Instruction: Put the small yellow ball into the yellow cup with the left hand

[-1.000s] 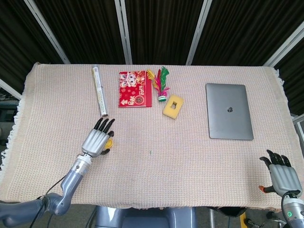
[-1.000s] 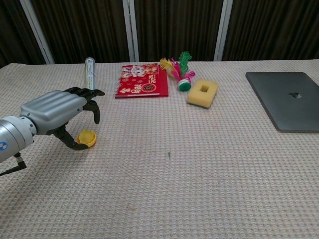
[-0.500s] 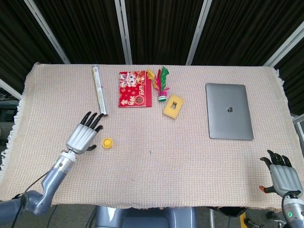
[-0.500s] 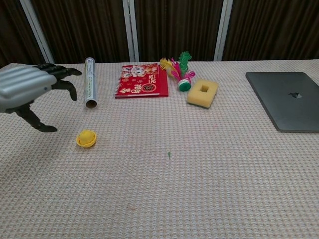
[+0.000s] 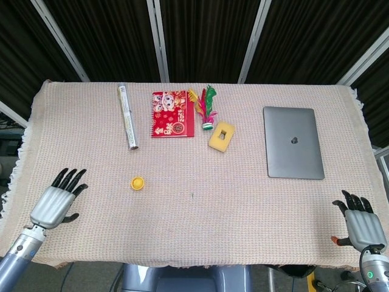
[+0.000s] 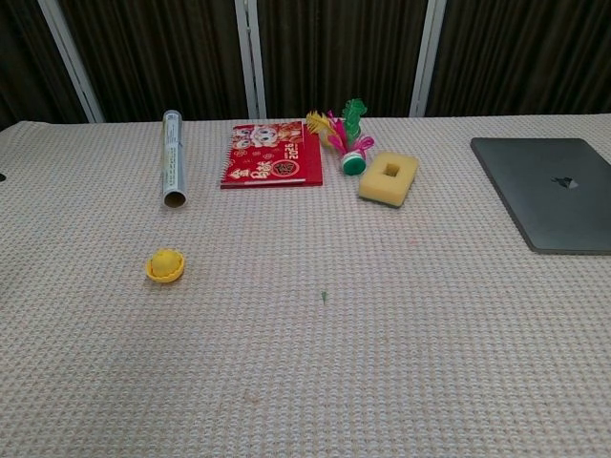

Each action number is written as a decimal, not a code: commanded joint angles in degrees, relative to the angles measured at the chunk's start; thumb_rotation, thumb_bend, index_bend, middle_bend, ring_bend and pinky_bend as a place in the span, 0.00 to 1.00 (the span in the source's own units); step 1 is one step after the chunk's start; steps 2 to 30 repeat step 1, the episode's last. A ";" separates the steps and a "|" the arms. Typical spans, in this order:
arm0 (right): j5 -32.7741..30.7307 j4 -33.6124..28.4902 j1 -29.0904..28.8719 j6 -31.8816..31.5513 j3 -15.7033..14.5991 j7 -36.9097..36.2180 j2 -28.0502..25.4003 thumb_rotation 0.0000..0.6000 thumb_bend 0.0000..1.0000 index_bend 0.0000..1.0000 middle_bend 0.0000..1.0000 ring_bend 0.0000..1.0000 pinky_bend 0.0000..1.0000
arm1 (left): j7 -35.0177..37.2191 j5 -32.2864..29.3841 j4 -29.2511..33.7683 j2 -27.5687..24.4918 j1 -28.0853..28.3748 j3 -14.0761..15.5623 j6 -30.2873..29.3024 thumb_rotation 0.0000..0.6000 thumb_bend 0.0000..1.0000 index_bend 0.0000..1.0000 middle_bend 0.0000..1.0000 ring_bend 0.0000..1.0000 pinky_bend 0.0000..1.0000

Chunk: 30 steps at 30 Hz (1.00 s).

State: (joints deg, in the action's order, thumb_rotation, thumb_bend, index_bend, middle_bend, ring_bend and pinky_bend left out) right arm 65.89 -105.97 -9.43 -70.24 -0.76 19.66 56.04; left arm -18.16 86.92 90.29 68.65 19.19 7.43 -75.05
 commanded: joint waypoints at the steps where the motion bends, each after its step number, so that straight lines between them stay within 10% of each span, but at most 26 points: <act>1: -0.17 -0.03 -0.05 0.16 0.04 -0.02 -0.01 1.00 0.00 0.22 0.00 0.00 0.00 | 2.32 -0.12 -2.81 2.24 -2.00 0.57 -1.39 1.00 0.13 0.25 0.00 0.00 0.00; 30: -0.17 -0.03 -0.05 0.16 0.04 -0.02 -0.01 1.00 0.00 0.22 0.00 0.00 0.00 | 2.32 -0.12 -2.81 2.24 -2.00 0.57 -1.39 1.00 0.13 0.25 0.00 0.00 0.00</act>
